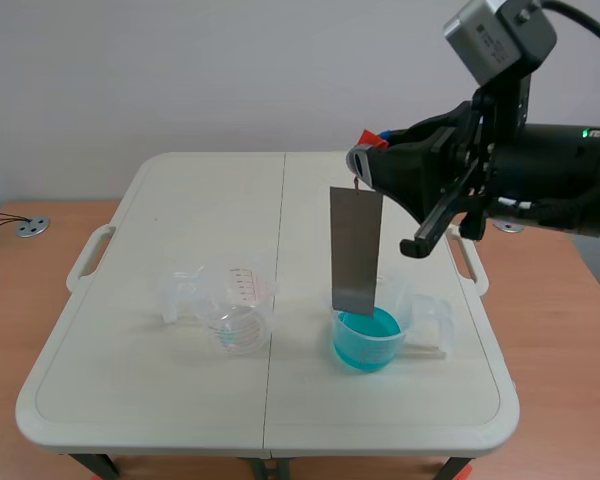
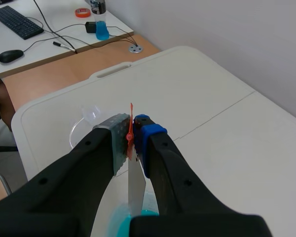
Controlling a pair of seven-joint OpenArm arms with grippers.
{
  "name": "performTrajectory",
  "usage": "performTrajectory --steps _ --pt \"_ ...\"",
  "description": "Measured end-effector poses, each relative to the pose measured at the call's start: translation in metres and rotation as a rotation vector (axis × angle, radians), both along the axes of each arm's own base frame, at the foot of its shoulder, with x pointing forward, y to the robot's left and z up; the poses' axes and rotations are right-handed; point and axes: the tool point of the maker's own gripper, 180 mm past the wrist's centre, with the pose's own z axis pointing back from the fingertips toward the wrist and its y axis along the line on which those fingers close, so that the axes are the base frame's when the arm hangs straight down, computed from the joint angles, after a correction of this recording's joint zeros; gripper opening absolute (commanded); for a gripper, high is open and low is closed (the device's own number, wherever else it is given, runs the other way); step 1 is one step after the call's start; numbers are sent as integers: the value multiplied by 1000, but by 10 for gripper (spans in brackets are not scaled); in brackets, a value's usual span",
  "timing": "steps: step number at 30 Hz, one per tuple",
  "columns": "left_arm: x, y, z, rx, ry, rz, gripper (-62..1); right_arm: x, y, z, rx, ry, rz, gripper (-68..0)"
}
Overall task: Hold the metal plate by the orange handle, dip it into the blue solution, take it out and point at it, then put the plate back in the beaker on the left.
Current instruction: 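Hold the plate still in the solution, then raise the plate and point at it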
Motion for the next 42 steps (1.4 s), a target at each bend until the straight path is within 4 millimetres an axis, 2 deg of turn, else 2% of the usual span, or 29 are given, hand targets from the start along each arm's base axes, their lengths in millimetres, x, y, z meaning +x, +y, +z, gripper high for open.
performTrajectory --steps 5,7,11,14,17,21,28,37,40,42 --pt "12 -4 7 -22 -60 6 -592 -3 2 22 6 -43 9 -664" --pt "30 -4 19 -27 -127 3 -592 -6 5 30 12 -58 20 -664" --pt "85 0 63 -11 -342 -16 -592 -12 8 47 19 -91 33 -664" --pt "118 -1 100 9 -483 -51 -592 -15 8 59 34 -117 37 -664" --pt "138 -12 128 4 -580 -91 -592 -16 7 68 26 -145 36 -664" --pt "150 -39 152 -81 -656 -166 -593 -16 2 76 19 -166 22 -664" --pt "194 -75 171 -135 -791 -285 -593 -17 -2 85 2 -199 6 -664" --pt "209 -154 174 -242 -830 -509 -593 -16 -6 91 16 -207 -4 -664" --pt "212 -173 175 -289 -840 -553 -592 -16 -6 90 15 -207 -4 -664" --pt "215 -181 169 -293 -824 -579 -593 -16 -6 90 15 -207 -4 -664"
